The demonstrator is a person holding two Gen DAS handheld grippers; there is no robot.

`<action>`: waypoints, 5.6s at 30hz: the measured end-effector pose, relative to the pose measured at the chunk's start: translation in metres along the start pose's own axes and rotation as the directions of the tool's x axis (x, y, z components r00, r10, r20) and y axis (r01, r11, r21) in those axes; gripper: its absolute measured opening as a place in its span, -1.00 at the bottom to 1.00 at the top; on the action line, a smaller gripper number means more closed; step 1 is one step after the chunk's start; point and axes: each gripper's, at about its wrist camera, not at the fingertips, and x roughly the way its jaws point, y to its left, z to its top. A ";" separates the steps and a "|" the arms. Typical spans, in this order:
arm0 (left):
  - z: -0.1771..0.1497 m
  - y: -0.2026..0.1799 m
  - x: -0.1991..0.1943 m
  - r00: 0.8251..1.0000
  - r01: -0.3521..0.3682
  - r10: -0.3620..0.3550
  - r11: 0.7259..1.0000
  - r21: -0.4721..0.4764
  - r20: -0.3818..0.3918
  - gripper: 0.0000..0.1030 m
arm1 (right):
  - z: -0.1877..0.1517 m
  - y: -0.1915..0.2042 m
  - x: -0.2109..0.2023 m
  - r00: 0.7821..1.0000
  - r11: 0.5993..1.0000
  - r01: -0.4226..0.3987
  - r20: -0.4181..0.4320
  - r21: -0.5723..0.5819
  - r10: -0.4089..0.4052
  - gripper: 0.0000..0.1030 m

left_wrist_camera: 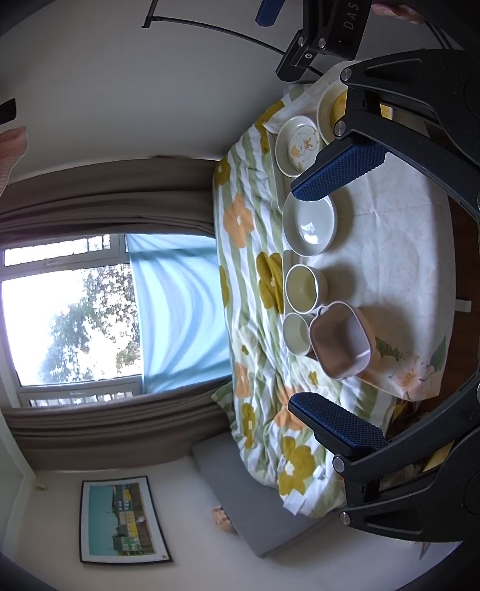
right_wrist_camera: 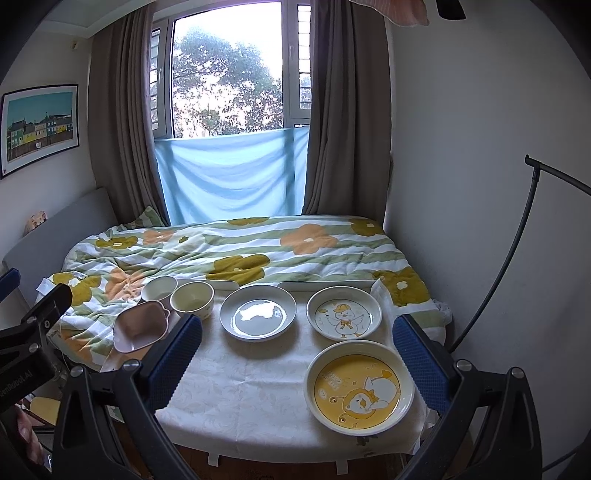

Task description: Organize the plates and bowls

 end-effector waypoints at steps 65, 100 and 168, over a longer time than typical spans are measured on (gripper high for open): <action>-0.155 -0.254 0.299 0.457 0.696 -0.475 0.718 -0.031 -0.752 -0.72 | -0.154 -0.237 0.225 0.849 0.901 0.000 -0.477 0.434 0.229 -0.69; -0.163 0.049 0.247 0.652 0.304 -0.380 0.924 -0.233 -0.657 -0.72 | -0.105 0.014 0.264 0.676 0.878 -0.433 -0.572 0.201 0.465 -0.69; -0.044 0.031 0.253 0.808 0.319 -0.392 0.919 -0.232 -0.440 0.99 | 0.027 -0.024 0.229 0.873 0.954 -0.293 -0.391 0.059 0.292 1.00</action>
